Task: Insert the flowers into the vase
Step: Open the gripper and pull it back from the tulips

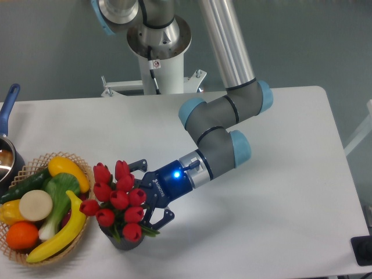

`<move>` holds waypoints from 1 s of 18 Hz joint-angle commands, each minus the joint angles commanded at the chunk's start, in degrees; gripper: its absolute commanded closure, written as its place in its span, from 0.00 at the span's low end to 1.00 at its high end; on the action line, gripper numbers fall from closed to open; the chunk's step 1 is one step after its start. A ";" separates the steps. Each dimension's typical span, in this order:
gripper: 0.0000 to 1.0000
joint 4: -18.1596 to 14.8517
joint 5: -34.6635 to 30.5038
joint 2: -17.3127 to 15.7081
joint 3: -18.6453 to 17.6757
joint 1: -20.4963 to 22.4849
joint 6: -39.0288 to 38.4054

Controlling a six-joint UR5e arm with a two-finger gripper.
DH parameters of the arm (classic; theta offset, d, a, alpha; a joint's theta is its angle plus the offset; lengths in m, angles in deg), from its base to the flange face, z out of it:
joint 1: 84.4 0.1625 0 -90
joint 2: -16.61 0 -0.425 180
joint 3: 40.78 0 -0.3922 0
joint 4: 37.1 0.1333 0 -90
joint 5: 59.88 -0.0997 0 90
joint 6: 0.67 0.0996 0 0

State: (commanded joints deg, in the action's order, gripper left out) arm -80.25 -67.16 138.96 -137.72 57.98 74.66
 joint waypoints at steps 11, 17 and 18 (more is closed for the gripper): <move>0.00 -0.09 -13.97 -5.54 -1.58 0.79 0.00; 0.00 -0.17 -22.86 -9.67 -5.01 0.70 0.53; 0.00 -0.18 -22.95 -10.28 -5.45 0.70 0.44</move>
State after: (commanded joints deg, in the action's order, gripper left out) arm -80.43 -90.11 128.68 -143.17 58.68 75.10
